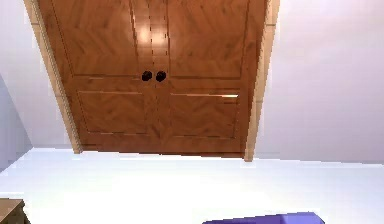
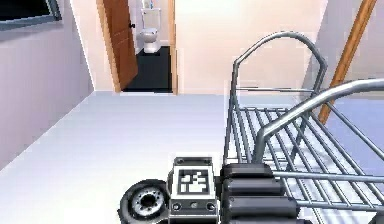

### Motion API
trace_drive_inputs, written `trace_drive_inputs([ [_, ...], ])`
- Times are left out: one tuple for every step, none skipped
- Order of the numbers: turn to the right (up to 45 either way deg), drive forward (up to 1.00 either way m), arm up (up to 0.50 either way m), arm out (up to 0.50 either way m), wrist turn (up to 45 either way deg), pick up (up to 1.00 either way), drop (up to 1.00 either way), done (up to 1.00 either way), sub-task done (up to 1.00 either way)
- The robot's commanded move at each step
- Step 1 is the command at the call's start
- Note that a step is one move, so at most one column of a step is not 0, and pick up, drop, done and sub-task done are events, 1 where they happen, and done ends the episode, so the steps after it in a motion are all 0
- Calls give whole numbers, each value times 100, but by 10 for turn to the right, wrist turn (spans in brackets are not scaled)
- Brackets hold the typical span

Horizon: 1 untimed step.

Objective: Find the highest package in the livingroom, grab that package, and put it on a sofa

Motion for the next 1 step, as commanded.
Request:
trace_drive_inputs([
  [0,5,0,0,0,0,0,0,0],
])
